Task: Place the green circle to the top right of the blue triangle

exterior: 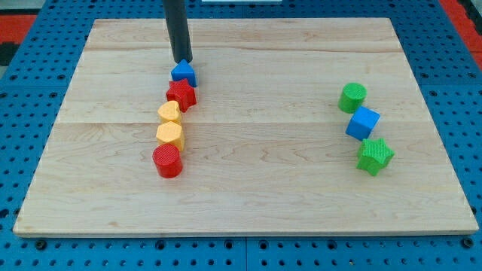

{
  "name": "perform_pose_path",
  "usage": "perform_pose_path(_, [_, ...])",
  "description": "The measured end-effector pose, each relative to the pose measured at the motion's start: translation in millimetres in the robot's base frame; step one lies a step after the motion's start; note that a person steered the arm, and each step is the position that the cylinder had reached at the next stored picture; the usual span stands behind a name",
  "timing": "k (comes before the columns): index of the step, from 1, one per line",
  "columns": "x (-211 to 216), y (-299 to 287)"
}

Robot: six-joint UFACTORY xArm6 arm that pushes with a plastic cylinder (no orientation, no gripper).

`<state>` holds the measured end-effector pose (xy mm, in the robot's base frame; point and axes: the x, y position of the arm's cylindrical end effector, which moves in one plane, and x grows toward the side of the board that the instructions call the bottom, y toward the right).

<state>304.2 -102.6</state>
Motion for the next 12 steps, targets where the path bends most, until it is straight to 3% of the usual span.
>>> perform_pose_path(2, [-2.1,25.3])
perform_pose_path(5, [0.9,348.7])
perform_pose_path(6, [62.0,361.5])
perform_pose_path(7, [107.3,315.7])
perform_pose_path(8, [111.6,253.1])
perform_pose_path(10, [52.2,270.8])
perform_pose_path(12, [67.9,194.8])
